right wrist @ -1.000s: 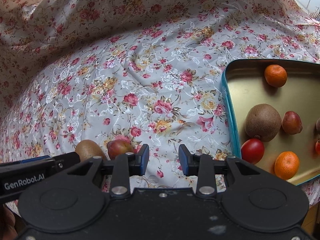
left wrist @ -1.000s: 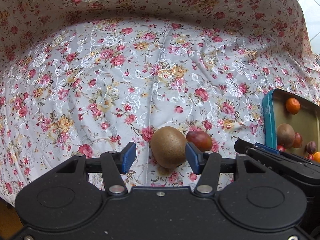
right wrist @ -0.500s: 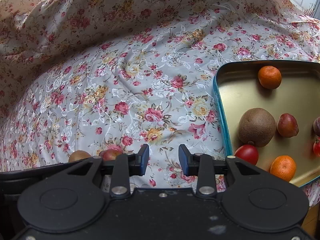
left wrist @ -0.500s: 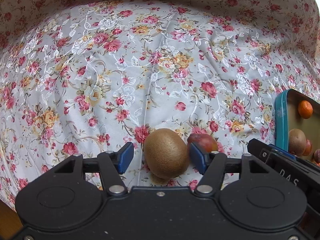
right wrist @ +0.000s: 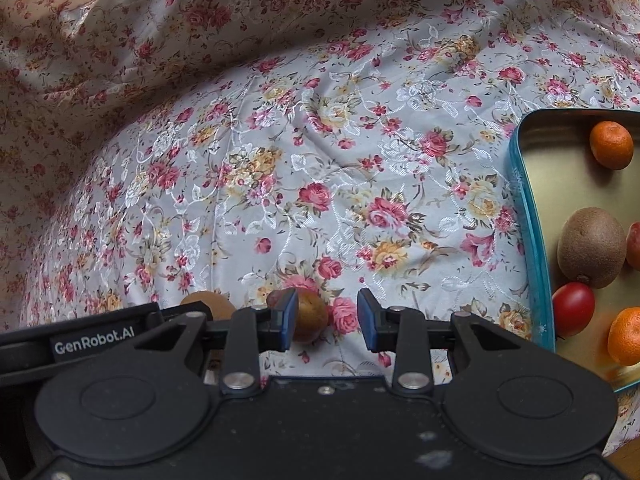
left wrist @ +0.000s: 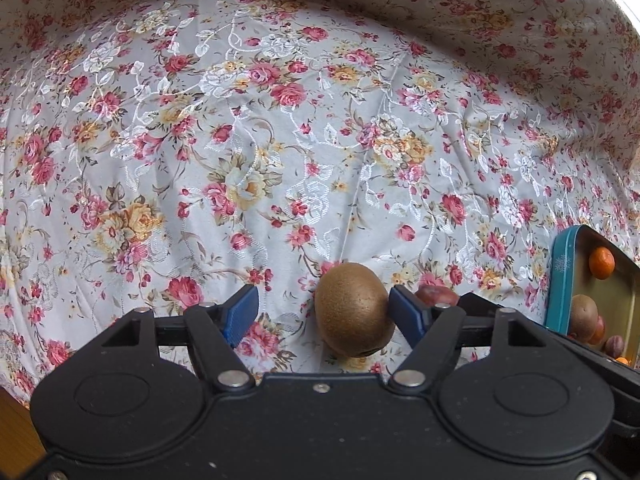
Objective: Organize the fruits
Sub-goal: 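Close the left tool on the kiwi while the right tool grasps the red plum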
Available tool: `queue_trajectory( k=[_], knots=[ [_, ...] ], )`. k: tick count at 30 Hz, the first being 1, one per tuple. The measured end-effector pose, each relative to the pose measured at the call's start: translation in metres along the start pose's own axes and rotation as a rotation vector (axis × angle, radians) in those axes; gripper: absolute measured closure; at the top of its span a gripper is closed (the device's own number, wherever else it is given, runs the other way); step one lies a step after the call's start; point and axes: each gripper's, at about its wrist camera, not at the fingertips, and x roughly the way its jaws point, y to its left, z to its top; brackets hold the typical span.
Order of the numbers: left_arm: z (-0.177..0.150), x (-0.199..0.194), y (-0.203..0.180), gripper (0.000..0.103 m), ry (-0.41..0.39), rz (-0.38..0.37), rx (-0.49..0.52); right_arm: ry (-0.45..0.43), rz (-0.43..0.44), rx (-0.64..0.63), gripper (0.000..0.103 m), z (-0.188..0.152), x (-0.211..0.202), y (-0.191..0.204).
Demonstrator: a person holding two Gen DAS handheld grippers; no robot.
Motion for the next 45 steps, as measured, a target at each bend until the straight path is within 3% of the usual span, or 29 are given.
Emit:
queue_trajectory(
  k=[6,21,35,45],
  knots=[
    [0.003,0.0,0.017,0.031,-0.013,0.08,-0.021,0.029,-0.004,-0.03,0.067,0.002,0.014,0.02],
    [0.01,0.006,0.033,0.032,0.021,0.048,-0.049,0.048,-0.104,-0.132,0.066,-0.007,0.043,0.055],
    [0.0,0.006,0.019,0.032,0.027,0.031,0.014,0.045,-0.122,-0.055,0.066,-0.001,0.037,0.03],
    [-0.007,0.019,0.002,0.035,0.031,0.099,0.085,0.04,-0.132,-0.034,0.066,0.0,0.035,0.025]
  ],
)
